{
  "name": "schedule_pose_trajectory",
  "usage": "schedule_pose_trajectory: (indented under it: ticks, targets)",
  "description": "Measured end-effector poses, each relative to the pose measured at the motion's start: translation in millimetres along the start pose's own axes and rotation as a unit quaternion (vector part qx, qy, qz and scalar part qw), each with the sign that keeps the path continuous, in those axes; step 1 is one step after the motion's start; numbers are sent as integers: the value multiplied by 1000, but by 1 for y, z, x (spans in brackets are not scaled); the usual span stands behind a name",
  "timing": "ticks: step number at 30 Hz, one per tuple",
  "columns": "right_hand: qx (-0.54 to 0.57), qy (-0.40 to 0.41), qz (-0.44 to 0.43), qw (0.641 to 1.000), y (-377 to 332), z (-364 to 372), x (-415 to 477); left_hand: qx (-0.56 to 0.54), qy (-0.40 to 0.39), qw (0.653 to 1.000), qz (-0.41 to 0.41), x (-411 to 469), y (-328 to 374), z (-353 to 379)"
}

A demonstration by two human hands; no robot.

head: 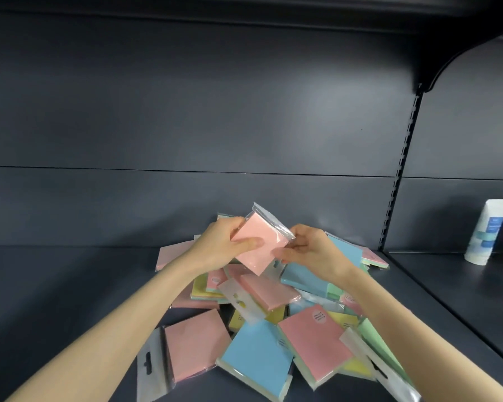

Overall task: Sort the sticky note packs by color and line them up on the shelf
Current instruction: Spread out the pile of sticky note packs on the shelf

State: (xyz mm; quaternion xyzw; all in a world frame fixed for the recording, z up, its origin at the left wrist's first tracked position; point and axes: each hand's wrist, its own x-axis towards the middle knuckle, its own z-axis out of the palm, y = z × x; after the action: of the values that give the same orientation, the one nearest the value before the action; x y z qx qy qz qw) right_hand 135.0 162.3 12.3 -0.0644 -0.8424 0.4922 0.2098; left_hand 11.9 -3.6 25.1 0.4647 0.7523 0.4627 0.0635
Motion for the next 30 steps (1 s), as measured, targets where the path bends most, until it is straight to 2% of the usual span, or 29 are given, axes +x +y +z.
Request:
schedule_pose_trajectory:
  ticks: [4,9,12,17,22,28,30]
  targets:
    - [9,1,7,1000,-4,6,-15,-25,-41,999,-9,-18,1,3]
    - [-34,-27,25,999,-11,12,-25,-43,-45,998,-19,-38,-3,3]
    - [-67,-60,50,995,-9,15,-29,-76,0,996,-39,-51,-4,3]
    - [-142,-168,81,972,-6,11,-33,-131,68,981,-129,-70,-10,4]
    - [-230,-255,115,932,-9,6,-21,-91,101,983,-122,-89,-10,2]
    - [-318,-237,92,914,-6,14,-14,-87,105,981,-142,-99,-13,8]
    - [-328,-207,86,918,-4,17,-12,-79,112,981,-140,-100,-14,11]
